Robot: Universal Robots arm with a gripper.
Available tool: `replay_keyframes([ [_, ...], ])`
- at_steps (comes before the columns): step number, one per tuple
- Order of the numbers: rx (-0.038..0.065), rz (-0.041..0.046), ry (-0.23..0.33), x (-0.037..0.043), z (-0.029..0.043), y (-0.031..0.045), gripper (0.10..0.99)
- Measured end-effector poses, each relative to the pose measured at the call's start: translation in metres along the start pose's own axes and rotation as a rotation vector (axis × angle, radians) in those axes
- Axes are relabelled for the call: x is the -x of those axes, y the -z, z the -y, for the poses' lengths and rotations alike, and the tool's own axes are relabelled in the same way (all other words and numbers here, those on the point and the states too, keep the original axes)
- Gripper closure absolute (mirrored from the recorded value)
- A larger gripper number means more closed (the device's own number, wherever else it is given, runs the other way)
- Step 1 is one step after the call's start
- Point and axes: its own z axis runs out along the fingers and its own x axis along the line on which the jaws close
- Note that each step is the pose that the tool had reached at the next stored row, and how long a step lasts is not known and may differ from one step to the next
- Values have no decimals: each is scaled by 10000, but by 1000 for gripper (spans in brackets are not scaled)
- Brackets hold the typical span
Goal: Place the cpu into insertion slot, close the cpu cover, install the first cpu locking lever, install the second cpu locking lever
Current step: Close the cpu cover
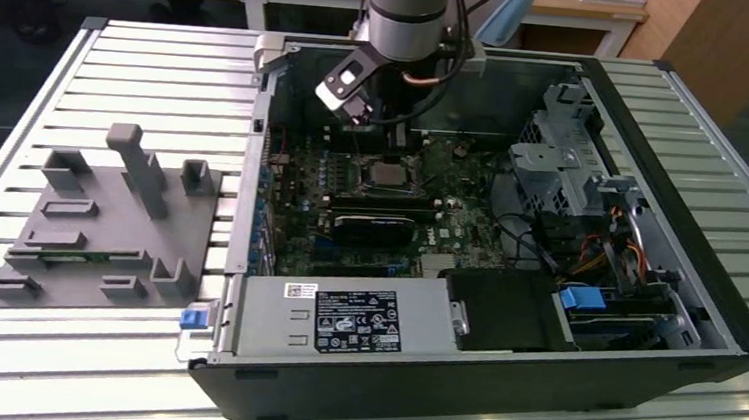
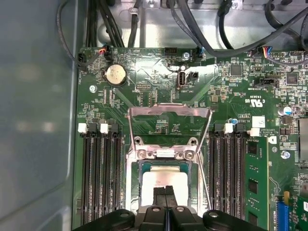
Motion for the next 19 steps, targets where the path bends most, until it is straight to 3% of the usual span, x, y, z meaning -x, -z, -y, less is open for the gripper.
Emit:
replay_keyframes([
  [9, -34, -1, -1, -1, -7, 84, 980],
  [16, -39, -9, -1, -2, -21, 310, 980],
  [19, -45, -7, 1, 2, -26, 371, 980],
])
